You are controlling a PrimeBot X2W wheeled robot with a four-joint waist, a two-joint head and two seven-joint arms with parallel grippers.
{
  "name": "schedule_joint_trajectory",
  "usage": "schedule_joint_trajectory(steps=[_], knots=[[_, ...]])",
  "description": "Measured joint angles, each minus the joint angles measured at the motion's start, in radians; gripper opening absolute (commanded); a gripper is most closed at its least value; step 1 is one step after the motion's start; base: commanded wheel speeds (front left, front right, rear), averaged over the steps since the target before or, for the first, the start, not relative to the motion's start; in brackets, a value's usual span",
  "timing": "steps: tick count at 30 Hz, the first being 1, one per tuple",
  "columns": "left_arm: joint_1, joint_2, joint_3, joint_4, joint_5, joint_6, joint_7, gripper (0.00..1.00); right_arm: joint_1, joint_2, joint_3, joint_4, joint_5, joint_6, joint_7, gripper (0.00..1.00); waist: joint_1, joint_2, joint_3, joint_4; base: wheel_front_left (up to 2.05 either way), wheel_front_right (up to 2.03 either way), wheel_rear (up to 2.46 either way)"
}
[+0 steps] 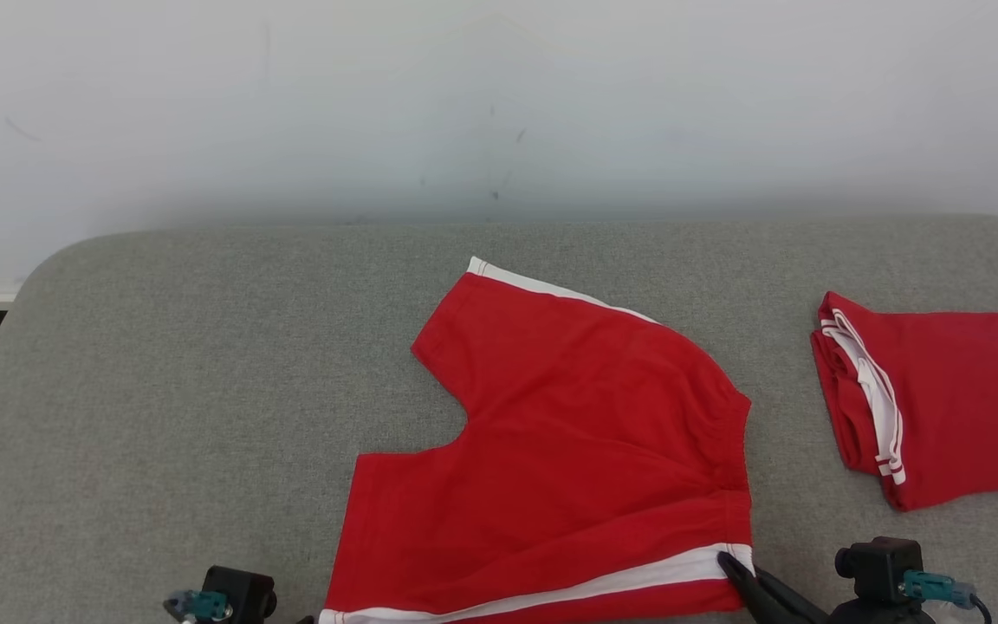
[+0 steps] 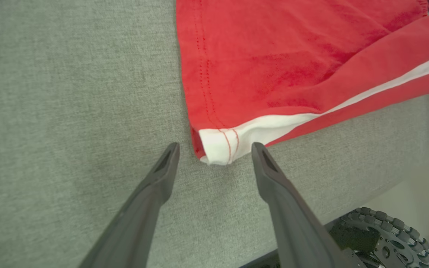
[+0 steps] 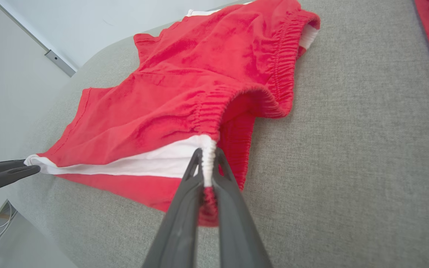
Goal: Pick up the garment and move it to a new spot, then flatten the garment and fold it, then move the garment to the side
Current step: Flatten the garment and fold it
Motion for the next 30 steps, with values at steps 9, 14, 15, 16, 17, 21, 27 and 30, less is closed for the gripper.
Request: schedule_joint_trajectory(steps=[9, 14, 15, 16, 17, 21, 27, 30], knots=[[-0.005, 0.008, -0.01, -0.046, 0.005, -0.006, 0.02, 0.02, 0.0, 0.001, -0.002, 0.002, 0.0, -0.004, -0.001, 0.0, 0.0, 0.0, 0.003, 0.007, 0.0, 0.0, 0.0], [-0.032, 0.026, -0.02, -0.073, 0.06, 0.005, 0.02, 0.0, 0.0, 0.001, -0.003, 0.003, 0.0, -0.004, -0.002, 0.0, 0.0, 0.0, 0.004, 0.015, 0.0, 0.0, 0.0], [-0.034, 0.03, -0.022, -0.079, 0.063, 0.01, 0.02, 0.0, 0.0, 0.001, -0.003, 0.003, 0.0, -0.004, -0.001, 0.0, 0.0, 0.0, 0.004, 0.017, 0.0, 0.0, 0.0], [-0.036, 0.033, -0.021, -0.085, 0.064, 0.011, 0.02, 0.0, 0.001, 0.001, -0.005, 0.003, 0.0, -0.004, -0.002, 0.0, 0.0, 0.0, 0.005, 0.019, 0.0, 0.0, 0.0], [-0.038, 0.034, -0.021, -0.092, 0.064, 0.011, 0.02, 0.0, 0.002, 0.001, -0.007, 0.003, 0.0, -0.004, -0.002, 0.0, 0.0, 0.0, 0.006, 0.02, 0.0, 0.0, 0.0], [-0.039, 0.042, -0.012, -0.113, 0.06, 0.011, 0.019, 0.0, -0.001, 0.001, -0.006, 0.002, 0.0, -0.004, -0.002, 0.0, 0.0, 0.0, 0.016, 0.024, 0.0, 0.0, 0.0], [-0.034, 0.047, 0.05, -0.143, -0.032, -0.018, -0.004, 0.0, -0.055, 0.005, 0.001, 0.0, -0.009, -0.004, 0.019, 0.0, 0.0, 0.0, 0.037, 0.013, 0.0, 0.0, 0.0], [-0.049, 0.049, 0.126, -0.14, -0.129, -0.071, -0.013, 0.0, -0.155, 0.008, 0.008, 0.003, -0.025, -0.004, 0.066, 0.0, 0.0, 0.0001, 0.064, -0.003, 0.0, 0.0, 0.0]])
